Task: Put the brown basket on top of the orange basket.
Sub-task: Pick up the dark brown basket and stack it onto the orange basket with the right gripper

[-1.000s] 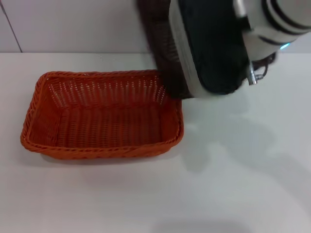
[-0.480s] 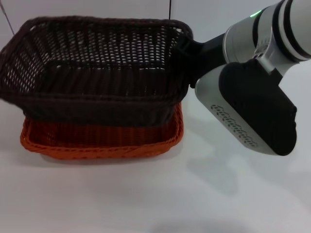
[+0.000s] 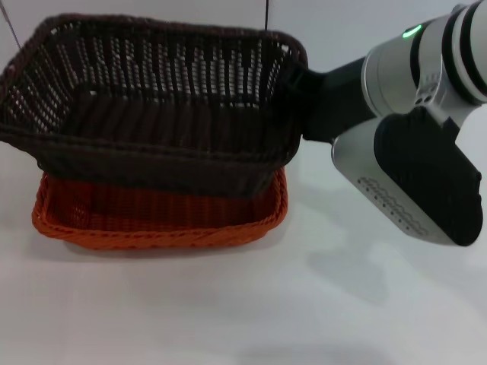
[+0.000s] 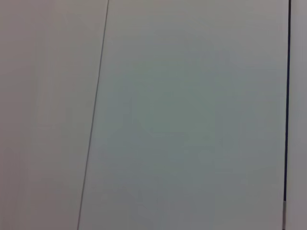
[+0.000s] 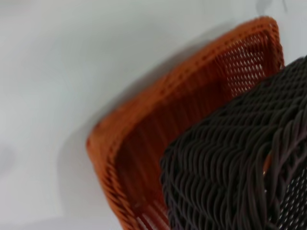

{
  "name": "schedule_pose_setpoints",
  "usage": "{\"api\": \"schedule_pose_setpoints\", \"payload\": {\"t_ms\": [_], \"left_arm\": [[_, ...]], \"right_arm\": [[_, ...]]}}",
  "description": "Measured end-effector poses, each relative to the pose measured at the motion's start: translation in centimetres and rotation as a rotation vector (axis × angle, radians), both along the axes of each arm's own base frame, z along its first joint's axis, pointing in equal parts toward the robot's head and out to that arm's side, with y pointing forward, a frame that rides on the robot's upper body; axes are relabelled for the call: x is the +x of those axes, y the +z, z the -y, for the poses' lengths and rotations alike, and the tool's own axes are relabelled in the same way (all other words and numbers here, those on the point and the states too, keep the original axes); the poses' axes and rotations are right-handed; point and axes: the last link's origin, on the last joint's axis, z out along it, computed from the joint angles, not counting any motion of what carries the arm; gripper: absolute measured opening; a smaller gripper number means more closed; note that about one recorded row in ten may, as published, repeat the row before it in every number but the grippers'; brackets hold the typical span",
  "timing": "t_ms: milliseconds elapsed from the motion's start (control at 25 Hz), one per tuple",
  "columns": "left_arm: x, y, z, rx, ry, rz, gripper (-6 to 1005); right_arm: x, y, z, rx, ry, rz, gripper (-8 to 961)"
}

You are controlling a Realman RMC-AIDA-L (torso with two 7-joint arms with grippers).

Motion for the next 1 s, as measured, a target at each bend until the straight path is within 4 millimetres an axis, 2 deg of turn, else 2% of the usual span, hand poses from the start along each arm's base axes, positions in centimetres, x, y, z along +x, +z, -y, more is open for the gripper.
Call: {"api": "schedule_pose_setpoints", "payload": {"t_ms": [280,560,1000], "left_arm": [[0.2,-0.1,-0.2,-0.006,-0.008,0.0,800],[0.3,-0.1,-0.5,-0.003,-0.01,0.004,800],[0.5,-0.2,-0.7,-0.004,-0.017,0.008,800]], "right_arm": [[1.5,-0.7,-0.2,-0.036,0.013,0.026,163],[2.3,-1.5,-1.4,0.012,-0.003,-0.055,163],[3.6,-2.7,-1.0,0.0,-0.032,-0.03,170]]}}
